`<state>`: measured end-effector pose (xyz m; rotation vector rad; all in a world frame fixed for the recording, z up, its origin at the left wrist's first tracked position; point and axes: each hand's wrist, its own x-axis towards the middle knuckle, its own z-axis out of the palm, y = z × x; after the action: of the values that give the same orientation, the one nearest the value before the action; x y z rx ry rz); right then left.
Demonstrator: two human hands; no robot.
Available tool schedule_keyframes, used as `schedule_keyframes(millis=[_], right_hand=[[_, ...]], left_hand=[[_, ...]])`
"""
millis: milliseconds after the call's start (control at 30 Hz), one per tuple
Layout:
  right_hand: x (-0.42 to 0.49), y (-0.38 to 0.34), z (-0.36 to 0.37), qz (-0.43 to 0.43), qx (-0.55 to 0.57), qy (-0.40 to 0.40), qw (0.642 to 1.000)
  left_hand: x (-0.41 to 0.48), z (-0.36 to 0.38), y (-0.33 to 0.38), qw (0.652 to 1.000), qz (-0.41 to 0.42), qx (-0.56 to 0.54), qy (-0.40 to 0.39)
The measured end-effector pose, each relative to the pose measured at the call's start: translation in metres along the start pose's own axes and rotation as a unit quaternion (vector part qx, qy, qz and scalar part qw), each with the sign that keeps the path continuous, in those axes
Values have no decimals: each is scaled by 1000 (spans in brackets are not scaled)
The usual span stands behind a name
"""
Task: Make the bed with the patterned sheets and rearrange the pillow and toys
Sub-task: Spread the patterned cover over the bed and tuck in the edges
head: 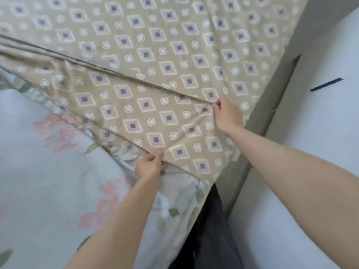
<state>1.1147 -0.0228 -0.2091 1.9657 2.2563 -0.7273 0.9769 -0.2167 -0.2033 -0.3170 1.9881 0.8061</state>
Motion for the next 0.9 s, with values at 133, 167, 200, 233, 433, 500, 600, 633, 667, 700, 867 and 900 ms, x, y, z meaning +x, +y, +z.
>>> schedule_keyframes(millis=[133, 167, 200, 233, 433, 500, 600, 633, 667, 700, 867, 900], right_hand=[[8, 5, 2, 7, 34, -4, 999], [6, 10, 3, 3, 51, -7, 999], [3, 16, 2, 3, 68, -8, 998], [-1, 23, 1, 6, 86, -5, 996], [-28, 71, -4, 38, 101, 28, 994], [-34, 83, -5, 33, 100, 18, 994], [-36, 99, -6, 40, 95, -20, 995], [-37, 105, -6, 54, 96, -43, 993], [-37, 110, -6, 68, 90, -68, 991], [-36, 115, -5, 76, 75, -85, 991], [-35, 126, -6, 75, 28, -11, 997], [-34, 126, -6, 81, 37, -5, 996]], left_hand=[[-6, 5, 3, 997, -29, -76, -9], [-8, 7, 3, 997, -24, -71, -12], [-11, 11, 2, 998, -20, -60, -18], [-15, 16, 0, 998, -22, -49, -29], [-47, 52, -34, 984, -85, -10, -153], [-54, 61, -44, 980, -98, -2, -172], [-58, 73, -54, 977, -104, 27, -183], [-58, 75, -57, 976, -102, 39, -187], [-57, 77, -60, 977, -96, 52, -185], [-57, 78, -63, 977, -85, 65, -182], [-50, 77, -73, 983, -38, 94, -153], [-49, 77, -75, 983, -35, 99, -151]])
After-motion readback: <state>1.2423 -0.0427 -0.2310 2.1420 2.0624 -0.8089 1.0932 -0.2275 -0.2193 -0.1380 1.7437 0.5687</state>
